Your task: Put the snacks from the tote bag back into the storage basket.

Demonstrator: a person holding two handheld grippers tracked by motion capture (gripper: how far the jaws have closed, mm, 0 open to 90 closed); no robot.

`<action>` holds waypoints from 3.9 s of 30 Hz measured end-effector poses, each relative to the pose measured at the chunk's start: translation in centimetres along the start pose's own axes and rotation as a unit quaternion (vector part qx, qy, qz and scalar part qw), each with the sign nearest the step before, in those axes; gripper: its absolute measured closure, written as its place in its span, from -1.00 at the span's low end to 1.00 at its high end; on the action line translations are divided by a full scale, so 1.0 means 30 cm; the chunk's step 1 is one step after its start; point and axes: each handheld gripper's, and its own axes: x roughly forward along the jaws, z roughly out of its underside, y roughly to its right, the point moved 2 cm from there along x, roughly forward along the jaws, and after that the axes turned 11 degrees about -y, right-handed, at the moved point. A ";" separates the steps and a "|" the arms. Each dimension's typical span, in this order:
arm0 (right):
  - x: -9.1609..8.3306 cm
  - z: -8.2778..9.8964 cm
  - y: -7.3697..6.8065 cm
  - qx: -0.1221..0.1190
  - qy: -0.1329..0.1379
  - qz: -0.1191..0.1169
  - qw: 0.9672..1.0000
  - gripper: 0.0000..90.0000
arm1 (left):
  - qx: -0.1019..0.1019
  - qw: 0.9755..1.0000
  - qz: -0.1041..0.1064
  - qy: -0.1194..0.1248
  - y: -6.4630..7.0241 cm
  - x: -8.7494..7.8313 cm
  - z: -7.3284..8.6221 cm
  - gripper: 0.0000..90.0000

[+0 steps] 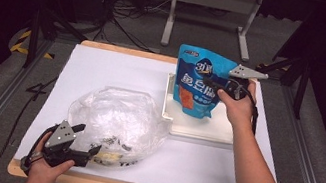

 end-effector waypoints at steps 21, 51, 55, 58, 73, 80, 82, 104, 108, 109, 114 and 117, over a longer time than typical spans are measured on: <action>-0.010 -0.004 -0.006 0.004 0.013 0.029 0.999 -0.10 | -0.002 1.000 0.002 -0.001 0.002 0.002 0.000 -0.69; -0.193 0.008 -0.044 0.000 0.035 0.054 0.998 -0.42 | 0.001 1.000 0.004 -0.005 0.003 0.011 -0.004 -0.70; -0.228 0.014 -0.056 -0.003 0.036 0.057 0.998 -0.42 | 0.000 1.000 0.004 -0.005 0.002 0.011 -0.005 -0.69; -0.257 0.015 -0.071 -0.003 0.038 0.053 0.998 -0.43 | 0.004 1.000 0.003 -0.005 0.001 0.011 -0.005 -0.70; -0.383 0.049 -0.211 -0.014 0.041 0.021 0.999 -0.44 | 0.004 1.000 0.004 -0.005 0.005 0.012 -0.006 -0.69; -0.400 0.093 -0.279 -0.023 0.035 -0.012 0.999 -0.45 | 0.004 1.000 0.003 -0.004 0.007 0.012 -0.007 -0.69; -0.404 0.109 -0.296 -0.027 0.030 -0.020 0.999 -0.45 | 0.003 1.000 0.003 -0.004 0.007 0.013 -0.007 -0.70; -0.368 0.302 -0.385 -0.025 -0.017 -0.020 0.999 -0.49 | 0.002 1.000 0.002 -0.003 0.008 0.009 -0.007 -0.69; -0.346 0.343 -0.390 -0.022 -0.019 -0.010 1.000 -0.49 | 0.002 1.000 0.002 -0.001 0.008 0.006 -0.007 -0.69; -0.342 0.350 -0.390 -0.023 -0.021 -0.007 1.000 -0.49 | 0.002 1.000 0.001 0.000 0.006 0.006 -0.006 -0.70; -0.320 0.395 -0.386 -0.014 -0.018 -0.006 1.000 -0.49 | 0.001 1.000 -0.001 0.000 0.007 0.006 -0.007 -0.69; -0.306 0.417 -0.384 -0.008 -0.018 -0.009 1.000 -0.49 | 0.002 1.000 -0.001 0.000 0.007 0.006 -0.007 -0.70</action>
